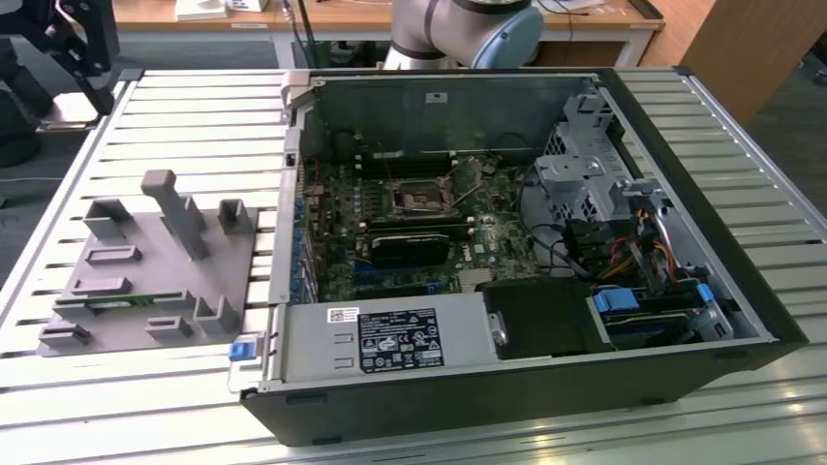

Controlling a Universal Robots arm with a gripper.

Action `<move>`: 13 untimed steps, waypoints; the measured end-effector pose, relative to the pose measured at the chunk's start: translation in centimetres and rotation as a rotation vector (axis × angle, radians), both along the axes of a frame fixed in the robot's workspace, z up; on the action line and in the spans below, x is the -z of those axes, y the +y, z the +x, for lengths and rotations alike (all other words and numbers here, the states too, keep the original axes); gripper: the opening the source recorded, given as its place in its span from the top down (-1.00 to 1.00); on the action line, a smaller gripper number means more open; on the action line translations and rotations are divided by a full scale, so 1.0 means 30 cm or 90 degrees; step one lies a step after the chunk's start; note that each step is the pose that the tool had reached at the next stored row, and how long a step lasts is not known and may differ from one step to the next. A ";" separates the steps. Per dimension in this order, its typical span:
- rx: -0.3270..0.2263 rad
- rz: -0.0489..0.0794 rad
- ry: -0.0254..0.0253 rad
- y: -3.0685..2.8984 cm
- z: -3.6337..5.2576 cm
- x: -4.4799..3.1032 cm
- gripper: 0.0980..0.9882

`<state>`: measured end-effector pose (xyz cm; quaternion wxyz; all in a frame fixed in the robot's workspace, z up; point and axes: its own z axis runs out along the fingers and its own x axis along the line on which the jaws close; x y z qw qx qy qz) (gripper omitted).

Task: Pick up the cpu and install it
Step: 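Pick up the cpu and move it towards the insertion slot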

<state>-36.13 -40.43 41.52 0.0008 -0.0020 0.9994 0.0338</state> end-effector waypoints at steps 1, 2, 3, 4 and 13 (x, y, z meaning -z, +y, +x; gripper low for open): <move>0.000 0.000 0.0000 0.000 0.007 0.000 0.04; 0.000 0.000 0.0000 0.000 0.013 0.000 0.04; 0.000 0.000 0.0001 0.000 0.019 0.000 0.04; 0.000 0.000 0.0000 0.000 0.025 0.000 0.04; 0.000 0.000 0.0001 0.000 0.072 0.000 0.04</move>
